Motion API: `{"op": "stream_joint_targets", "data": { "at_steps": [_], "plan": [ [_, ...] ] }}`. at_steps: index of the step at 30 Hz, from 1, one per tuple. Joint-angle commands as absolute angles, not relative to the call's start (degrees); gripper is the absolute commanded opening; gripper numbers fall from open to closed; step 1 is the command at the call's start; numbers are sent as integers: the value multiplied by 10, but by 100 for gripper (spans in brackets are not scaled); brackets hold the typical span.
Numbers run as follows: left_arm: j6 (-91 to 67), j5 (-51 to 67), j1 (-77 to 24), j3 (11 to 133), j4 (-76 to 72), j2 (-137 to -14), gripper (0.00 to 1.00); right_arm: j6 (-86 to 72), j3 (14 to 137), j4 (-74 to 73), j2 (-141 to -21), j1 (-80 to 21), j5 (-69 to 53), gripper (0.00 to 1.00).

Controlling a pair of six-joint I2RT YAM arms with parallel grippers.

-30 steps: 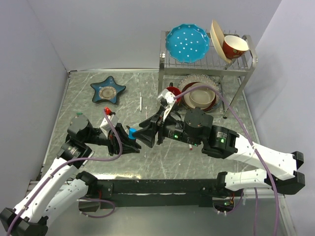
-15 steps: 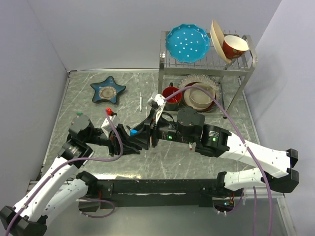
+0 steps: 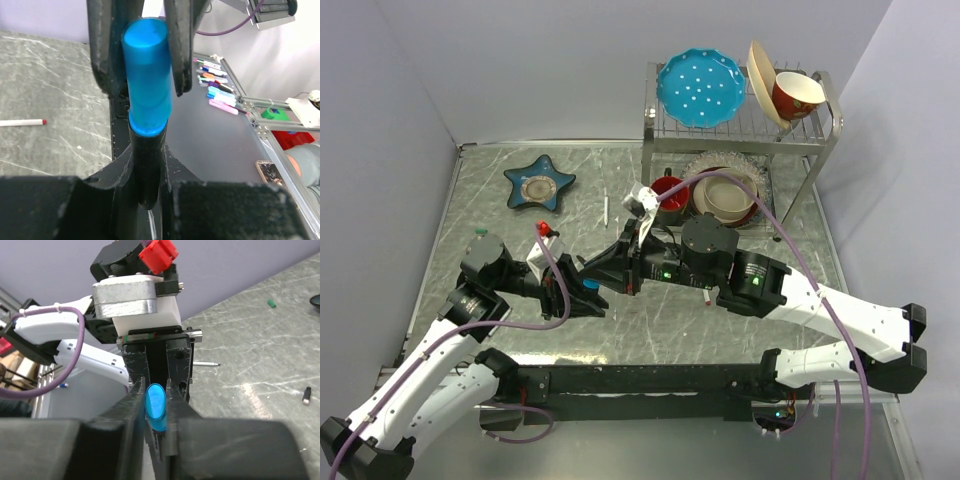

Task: Insert the pens into the pen caps

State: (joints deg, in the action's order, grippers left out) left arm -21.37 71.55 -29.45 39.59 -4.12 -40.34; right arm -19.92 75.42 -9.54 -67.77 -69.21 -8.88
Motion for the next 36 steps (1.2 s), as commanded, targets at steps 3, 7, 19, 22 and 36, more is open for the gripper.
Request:
{"op": "stream_joint_targets", "data": {
  "at_steps": [3,7,19,22,36],
  "plan": [
    [-234,708,-296,421,-89,-409,1,-214,696,-82,-679,-693,-162,0],
    [-242,706,-296,445,-97,-432,1,-219,652,-72,-672,-695,-163,0],
    [-209,671,-293,511,-50,-511,1,-249,540,-64,-661,-704,-184,0],
    [-196,686,-292,528,-33,-527,1,-253,513,-54,-664,-705,-222,0],
    [-156,685,-256,562,18,-544,1,-347,439,15,-680,-750,-292,0]
  ]
}}
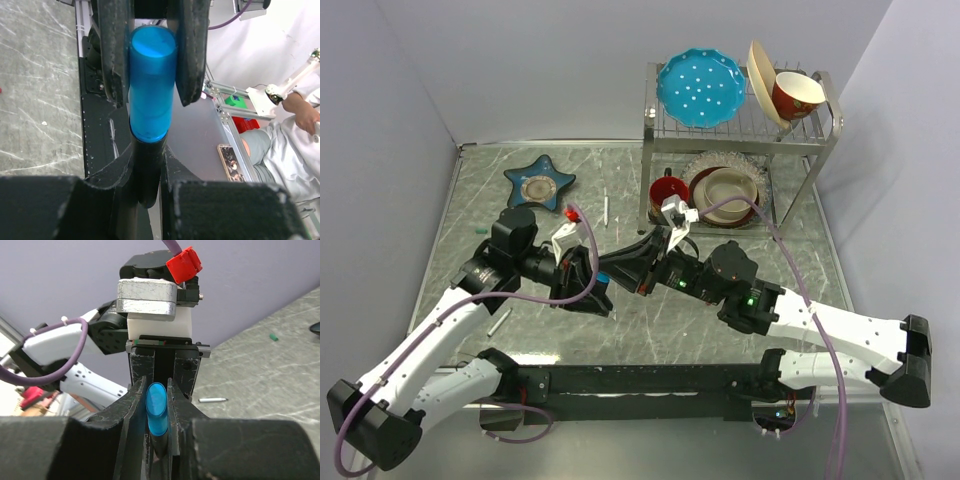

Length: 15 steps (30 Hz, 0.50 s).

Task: Insert the pens into the pen caps

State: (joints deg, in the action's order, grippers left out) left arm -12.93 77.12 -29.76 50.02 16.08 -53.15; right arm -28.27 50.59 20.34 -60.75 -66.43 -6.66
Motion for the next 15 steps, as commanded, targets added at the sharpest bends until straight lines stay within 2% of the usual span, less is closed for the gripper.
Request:
{"op": "stream_joint_targets", "data": {
  "at_steps": [1,5,7,15],
  "plan": [
    [-167,693,-241,550,5,-541,1,-347,440,9,-682,-751,-298,0],
    [-171,689,-233,534,-17,-533,1,-345,448,-25,-681,-761,-301,0],
    [-153,686,-233,552,17,-547,1,-339,449,-46,-685,-772,-300,0],
    [-139,676,-233,569,49,-569,1,-337,449,-132,-680,-796,-228,0]
  ]
}}
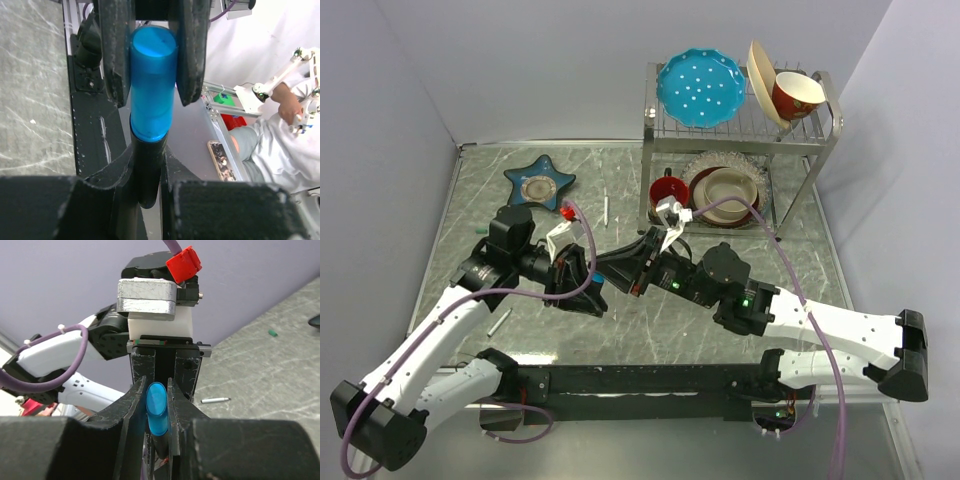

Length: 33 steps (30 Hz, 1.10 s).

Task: Insert the pens into the pen caps

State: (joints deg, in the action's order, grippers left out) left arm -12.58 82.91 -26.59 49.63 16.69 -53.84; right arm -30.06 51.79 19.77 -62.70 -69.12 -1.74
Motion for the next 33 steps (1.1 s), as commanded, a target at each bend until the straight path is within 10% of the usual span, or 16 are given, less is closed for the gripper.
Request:
{"op": "stream_joint_targets", "data": {
  "at_steps": [1,19,26,33],
  "plan": [
    [-142,669,-233,565,43,-572,1,-341,453,-158,-679,-807,-206,0],
    [-189,626,-241,543,-2,-615,1,-376,574,-234,-673,-851,-1,0],
    [-213,514,-264,465,23,-569,1,-419,619,-236,-611,-798,197,53],
    [-267,351,-305,449,75,-595,1,-446,563,-241,-514,-795,287,70]
  ]
}}
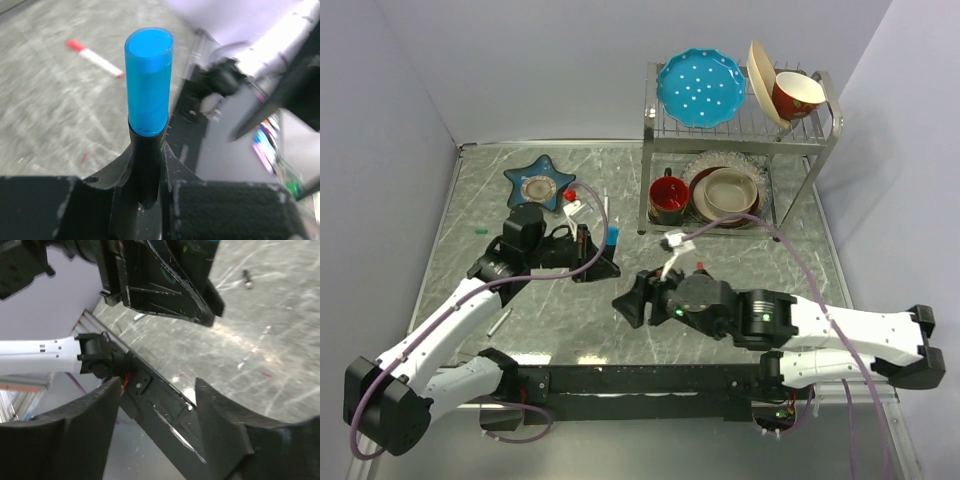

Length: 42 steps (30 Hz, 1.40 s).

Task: Insert the pens into the pen caps

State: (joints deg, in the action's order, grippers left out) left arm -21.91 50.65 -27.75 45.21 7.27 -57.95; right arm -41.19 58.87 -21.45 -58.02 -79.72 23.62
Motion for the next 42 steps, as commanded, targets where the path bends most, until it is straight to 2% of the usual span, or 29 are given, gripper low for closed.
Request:
{"op": "stream_joint_targets", "data": {
  "at_steps": [1,6,10,19,25,33,39,42],
  "plan": [
    [-280,328,-314,448,71,-601,1,-452,553,-243,-505,-794,298,71],
    [-402,206,-393,426,5,-653,6,-491,493,-271,-443,-793,327,73],
    [-475,124,-435,425,-25,-741,9,-507,470,-294,-406,-792,344,73],
    [-551,85,-486,459,-56,-903,11,-526,445,-324,-352,-792,358,73],
    [-574,56,-505,490,-31,-954,24,-526,432,-323,-337,-793,359,73],
    [-587,7,-509,500,45,-913,50,-519,451,-341,-346,-793,352,73],
    [-548,-120,-484,528,159,-832,57,-502,439,-320,-326,-793,343,73],
    [-507,-90,-411,519,145,-788,57,-489,436,-315,-325,-794,343,73]
  ]
}}
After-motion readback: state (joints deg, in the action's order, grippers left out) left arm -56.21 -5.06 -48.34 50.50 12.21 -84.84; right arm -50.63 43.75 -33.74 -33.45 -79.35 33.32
